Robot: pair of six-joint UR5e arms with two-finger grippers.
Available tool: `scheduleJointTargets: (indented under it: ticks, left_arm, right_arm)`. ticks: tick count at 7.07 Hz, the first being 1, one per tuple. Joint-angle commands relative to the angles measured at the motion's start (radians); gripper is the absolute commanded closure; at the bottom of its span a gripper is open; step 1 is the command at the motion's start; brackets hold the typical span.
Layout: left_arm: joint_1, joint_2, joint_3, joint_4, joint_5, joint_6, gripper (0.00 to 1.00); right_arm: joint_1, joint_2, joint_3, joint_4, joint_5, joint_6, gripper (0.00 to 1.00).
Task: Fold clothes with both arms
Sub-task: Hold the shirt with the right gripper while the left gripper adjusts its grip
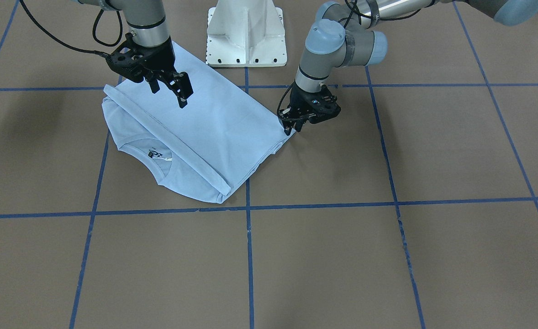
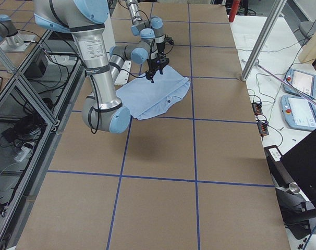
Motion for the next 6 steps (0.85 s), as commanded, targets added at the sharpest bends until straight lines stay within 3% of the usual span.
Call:
scheduleJointTargets:
  ticks: [1,2,6]
  left_arm:
    - [0.003,-0.001,0.001,0.000,-0.002,0.000,0.73]
    - [0.003,-0.001,-0.001,0.000,-0.002,0.002,1.00]
    - [-0.031,-0.004,-0.025,-0.001,0.000,0.038,1.00]
  right_arm:
    - [0.000,-0.002,-0.001,0.000,0.000,0.000,0.00]
    - [0.000,-0.005,-0.001,0.000,0.002,0.000,0.00]
    - [-0.002,-0.001,-0.024,0.000,-0.001,-0.009,0.00]
